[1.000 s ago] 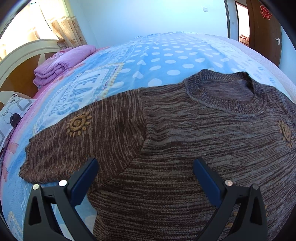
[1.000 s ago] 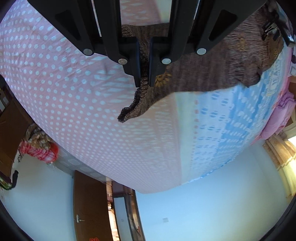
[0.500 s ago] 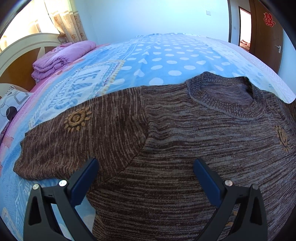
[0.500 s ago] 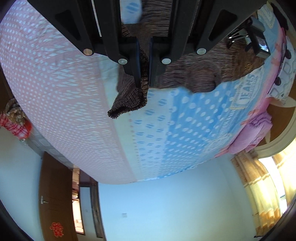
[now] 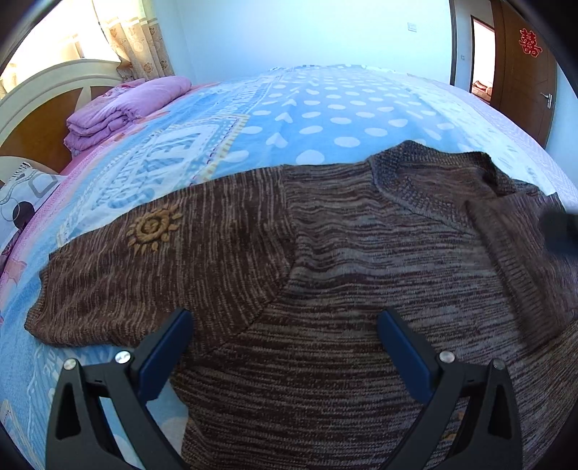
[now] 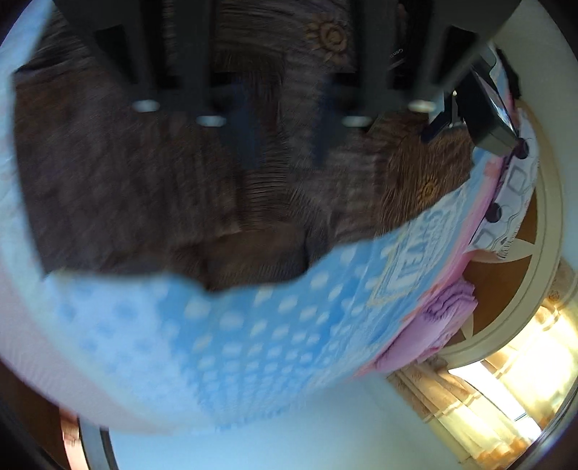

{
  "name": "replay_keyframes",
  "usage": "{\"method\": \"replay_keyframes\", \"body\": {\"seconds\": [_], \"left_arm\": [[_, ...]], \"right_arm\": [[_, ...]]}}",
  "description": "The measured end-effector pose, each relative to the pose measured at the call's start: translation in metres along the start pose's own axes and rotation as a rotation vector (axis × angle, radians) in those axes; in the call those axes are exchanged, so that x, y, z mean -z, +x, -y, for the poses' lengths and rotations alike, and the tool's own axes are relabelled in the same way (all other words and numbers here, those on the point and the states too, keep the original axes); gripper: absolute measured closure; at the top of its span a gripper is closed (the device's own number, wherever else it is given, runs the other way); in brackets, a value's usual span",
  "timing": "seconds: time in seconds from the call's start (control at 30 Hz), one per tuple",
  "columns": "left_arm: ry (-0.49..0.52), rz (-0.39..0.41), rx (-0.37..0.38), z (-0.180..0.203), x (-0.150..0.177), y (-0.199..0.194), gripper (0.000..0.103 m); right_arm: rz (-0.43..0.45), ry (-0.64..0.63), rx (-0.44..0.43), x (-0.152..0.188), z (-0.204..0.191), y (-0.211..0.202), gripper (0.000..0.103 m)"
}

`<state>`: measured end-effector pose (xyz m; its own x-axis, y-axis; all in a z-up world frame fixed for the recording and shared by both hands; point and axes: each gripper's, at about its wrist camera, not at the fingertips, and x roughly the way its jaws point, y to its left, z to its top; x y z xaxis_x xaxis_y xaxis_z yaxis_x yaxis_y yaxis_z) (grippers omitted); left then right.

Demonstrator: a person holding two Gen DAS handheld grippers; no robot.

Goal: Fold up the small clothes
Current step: 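Fold the held sleeve across the sweater body with the right gripper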

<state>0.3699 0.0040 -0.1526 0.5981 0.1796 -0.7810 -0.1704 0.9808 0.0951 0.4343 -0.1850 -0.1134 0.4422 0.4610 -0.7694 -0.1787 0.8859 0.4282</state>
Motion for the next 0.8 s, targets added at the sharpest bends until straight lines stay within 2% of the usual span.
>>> {"method": "replay_keyframes", "body": {"seconds": [0.1,0.23,0.3,0.43,0.53,0.6,0.7,0.8], "left_arm": [[-0.001,-0.004,0.004,-0.001,0.000,0.000,0.000],[0.011,-0.030,0.029,-0.003,-0.003,-0.002,0.000],[0.033,-0.033,0.023,0.000,-0.004,-0.009,0.000],[0.057,-0.020,0.106,0.018,-0.013,-0.037,0.000],[0.107,-0.012,0.165,0.046,-0.021,-0.051,0.000],[0.134,-0.015,0.205,0.068,-0.023,-0.055,0.004],[0.132,-0.081,0.294,0.095,-0.023,-0.044,0.020],[0.124,-0.155,0.325,0.114,-0.018,-0.020,0.042]], "right_arm": [[-0.004,-0.050,0.004,0.024,0.005,-0.013,0.044],[0.073,-0.051,0.067,0.048,0.049,-0.073,0.041],[0.146,-0.035,0.138,0.059,0.079,-0.104,0.035],[0.268,0.007,0.328,0.084,0.129,-0.139,0.034],[0.317,0.051,0.352,0.098,0.152,-0.145,0.033],[0.347,0.060,0.341,0.107,0.157,-0.146,0.033],[0.370,0.029,0.344,0.115,0.156,-0.146,0.033],[0.387,-0.005,0.360,0.119,0.153,-0.151,0.032]]}}
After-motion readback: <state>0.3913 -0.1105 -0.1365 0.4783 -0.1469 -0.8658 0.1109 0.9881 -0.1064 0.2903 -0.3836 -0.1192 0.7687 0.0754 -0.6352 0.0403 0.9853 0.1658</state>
